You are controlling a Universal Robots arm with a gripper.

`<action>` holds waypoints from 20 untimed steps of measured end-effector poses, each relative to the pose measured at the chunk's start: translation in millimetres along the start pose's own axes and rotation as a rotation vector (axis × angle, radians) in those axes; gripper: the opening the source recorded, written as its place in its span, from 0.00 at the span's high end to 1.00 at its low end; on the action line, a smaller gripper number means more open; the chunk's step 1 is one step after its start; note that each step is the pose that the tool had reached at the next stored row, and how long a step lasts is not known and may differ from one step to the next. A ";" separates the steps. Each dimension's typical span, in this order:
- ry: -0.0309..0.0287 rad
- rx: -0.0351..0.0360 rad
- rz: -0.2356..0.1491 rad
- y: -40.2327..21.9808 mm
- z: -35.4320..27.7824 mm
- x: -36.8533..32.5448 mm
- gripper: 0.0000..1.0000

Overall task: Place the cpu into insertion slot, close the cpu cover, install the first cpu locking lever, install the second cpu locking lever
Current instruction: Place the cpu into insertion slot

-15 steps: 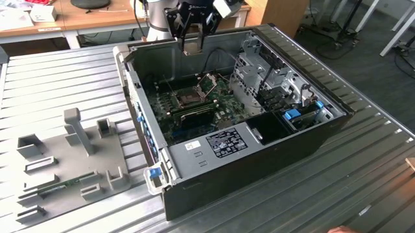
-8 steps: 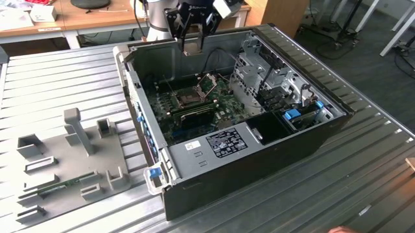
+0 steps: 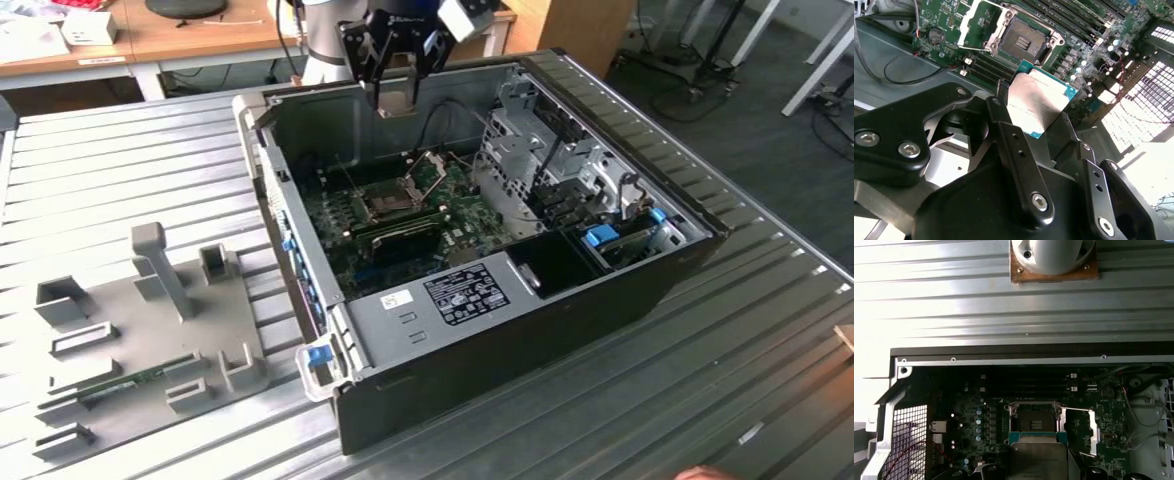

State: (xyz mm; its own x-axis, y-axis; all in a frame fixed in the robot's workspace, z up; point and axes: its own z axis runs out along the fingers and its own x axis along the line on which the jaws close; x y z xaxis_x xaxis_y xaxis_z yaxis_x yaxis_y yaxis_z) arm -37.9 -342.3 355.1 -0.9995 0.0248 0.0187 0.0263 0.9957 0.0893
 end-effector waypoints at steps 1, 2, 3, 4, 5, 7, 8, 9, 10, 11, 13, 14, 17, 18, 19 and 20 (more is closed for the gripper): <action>-0.0001 -0.0001 0.000 0.0 0.3 0.0 0.46; -0.0001 -0.0001 0.000 -0.1 0.5 0.0 0.46; 0.0000 0.0000 0.000 -0.1 0.5 0.0 0.46; -0.0001 -0.0001 0.000 -0.1 0.7 0.0 0.46; -0.0001 -0.0002 0.000 -0.1 0.9 0.0 0.46; -0.0001 -0.0002 0.000 -0.1 1.3 0.0 0.46; -0.0001 -0.0001 0.000 -0.2 1.6 0.0 0.46; -0.0001 -0.0001 0.000 -0.2 1.8 0.0 0.46; 0.0000 0.0000 0.000 -0.2 1.8 0.0 0.46; 0.0000 -0.0001 0.000 -0.2 1.9 0.0 0.46; -0.0001 -0.0001 0.000 -0.2 2.0 0.0 0.46; -0.0001 -0.0001 0.000 -0.2 2.2 0.0 0.46; -0.0001 -0.0002 0.000 -0.3 2.8 0.0 0.46; -0.0001 -0.0002 0.000 -0.3 3.1 -0.1 0.46; -0.0001 -0.0002 0.000 -0.3 3.4 -0.1 0.46; 0.0000 0.0000 0.000 -0.3 3.5 0.0 0.46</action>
State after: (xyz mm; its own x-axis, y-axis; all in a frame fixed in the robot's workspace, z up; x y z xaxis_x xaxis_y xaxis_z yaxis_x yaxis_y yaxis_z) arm -37.9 -342.3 351.6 -0.9995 0.0248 0.0187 0.0263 0.9957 0.0893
